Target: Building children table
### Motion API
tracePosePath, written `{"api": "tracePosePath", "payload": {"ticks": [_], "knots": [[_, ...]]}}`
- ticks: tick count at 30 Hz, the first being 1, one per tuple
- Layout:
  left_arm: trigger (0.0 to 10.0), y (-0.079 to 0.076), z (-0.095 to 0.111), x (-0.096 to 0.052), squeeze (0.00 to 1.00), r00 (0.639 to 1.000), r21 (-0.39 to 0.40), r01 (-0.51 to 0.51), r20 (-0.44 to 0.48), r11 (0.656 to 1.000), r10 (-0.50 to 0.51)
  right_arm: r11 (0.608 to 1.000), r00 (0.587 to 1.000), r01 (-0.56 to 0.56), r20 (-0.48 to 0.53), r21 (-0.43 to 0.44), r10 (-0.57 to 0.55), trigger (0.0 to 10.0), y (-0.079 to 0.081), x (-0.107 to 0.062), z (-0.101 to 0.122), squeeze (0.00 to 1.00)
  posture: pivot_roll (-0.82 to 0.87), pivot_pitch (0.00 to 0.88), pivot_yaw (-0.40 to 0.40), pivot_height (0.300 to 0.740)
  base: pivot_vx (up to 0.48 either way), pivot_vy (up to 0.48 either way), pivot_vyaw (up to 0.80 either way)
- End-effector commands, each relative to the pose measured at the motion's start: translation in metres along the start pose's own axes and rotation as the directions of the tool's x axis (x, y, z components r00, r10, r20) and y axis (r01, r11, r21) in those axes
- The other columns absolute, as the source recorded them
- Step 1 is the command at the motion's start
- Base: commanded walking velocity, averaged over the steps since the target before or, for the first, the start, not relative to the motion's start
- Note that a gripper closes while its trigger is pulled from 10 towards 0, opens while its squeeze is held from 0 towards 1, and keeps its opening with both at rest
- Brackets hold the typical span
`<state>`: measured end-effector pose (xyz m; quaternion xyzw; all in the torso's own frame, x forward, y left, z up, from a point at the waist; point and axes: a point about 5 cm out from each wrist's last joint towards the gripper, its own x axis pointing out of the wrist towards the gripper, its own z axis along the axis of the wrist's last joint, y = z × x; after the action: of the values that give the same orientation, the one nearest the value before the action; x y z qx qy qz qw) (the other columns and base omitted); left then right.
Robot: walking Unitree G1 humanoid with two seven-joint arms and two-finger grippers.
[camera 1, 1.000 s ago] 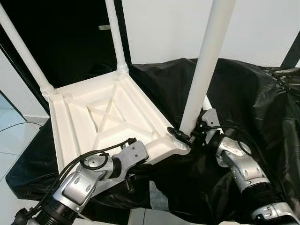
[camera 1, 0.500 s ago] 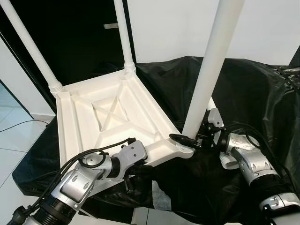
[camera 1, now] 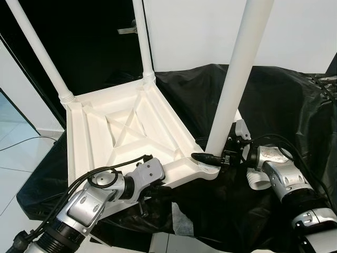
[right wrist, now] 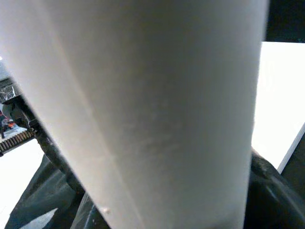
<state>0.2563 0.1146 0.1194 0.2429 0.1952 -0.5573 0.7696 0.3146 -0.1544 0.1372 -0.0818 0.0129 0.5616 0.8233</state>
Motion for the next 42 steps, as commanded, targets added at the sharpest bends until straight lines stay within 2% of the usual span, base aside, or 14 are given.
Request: {"api": "tracePosePath", "payload": {"ticks": [1,5,13,16,26,30,35,39,42], "knots": [[0.0,0.015,0.003,-0.015,0.0,0.996,0.029,-0.09,-0.007,0.996,0.091,0.973,0.99,0.072,-0.135,0.221,-0.043,10.0,0.003,-0.023,-0.039,0.0,0.06,0.0,0.087,0.74,0.0,0.0,0.0],[0.0,0.014,0.002,-0.015,0.0,0.996,0.025,-0.09,-0.006,0.996,0.09,0.964,0.99,0.078,-0.133,0.253,-0.045,10.0,0.002,-0.023,-0.04,0.0,0.06,0.0,0.084,0.74,0.0,0.0,0.0],[0.0,0.01,0.002,-0.012,0.0,0.997,0.019,-0.077,-0.002,0.997,0.077,0.971,0.992,0.022,-0.128,0.24,0.009,10.0,0.004,-0.021,-0.039,0.0,0.06,0.0,0.08,0.74,0.0,0.0,0.0],[0.0,0.006,0.001,-0.012,0.0,0.998,0.017,-0.055,-0.001,0.998,0.055,0.968,0.986,-0.074,-0.128,0.24,0.107,10.0,0.012,-0.025,-0.041,0.0,0.06,0.0,0.078,0.74,0.0,0.0,0.0],[0.0,0.002,0.001,-0.014,0.0,1.0,0.015,-0.022,0.003,1.0,0.022,0.963,0.971,-0.147,-0.155,0.227,0.184,10.0,0.009,-0.035,-0.038,0.0,0.07,0.0,0.079,0.74,0.0,0.0,0.0],[0.0,0.002,0.002,-0.014,0.0,1.0,0.013,-0.021,0.006,1.0,0.021,0.966,0.971,-0.139,-0.161,0.219,0.176,10.0,0.007,-0.038,-0.038,0.0,0.07,0.0,0.076,0.74,0.0,0.0,0.0],[0.0,0.001,0.002,-0.015,0.0,1.0,0.008,-0.02,0.009,1.0,0.02,0.961,0.979,-0.129,-0.125,0.244,0.163,10.0,0.007,-0.038,-0.037,0.0,0.07,0.0,0.077,0.74,0.0,0.0,0.0],[0.0,-0.002,0.002,-0.015,0.0,1.0,0.001,-0.015,0.015,1.0,0.015,0.937,0.985,-0.126,-0.07,0.325,0.157,10.0,0.012,-0.036,-0.041,0.0,0.07,0.0,0.077,0.74,0.0,0.0,0.0],[0.0,-0.002,0.003,-0.014,0.0,1.0,0.001,-0.014,0.017,1.0,0.014,0.933,0.984,-0.131,-0.068,0.334,0.162,10.0,0.014,-0.035,-0.043,0.0,0.07,0.0,0.076,0.74,0.0,0.0,0.0]]}}
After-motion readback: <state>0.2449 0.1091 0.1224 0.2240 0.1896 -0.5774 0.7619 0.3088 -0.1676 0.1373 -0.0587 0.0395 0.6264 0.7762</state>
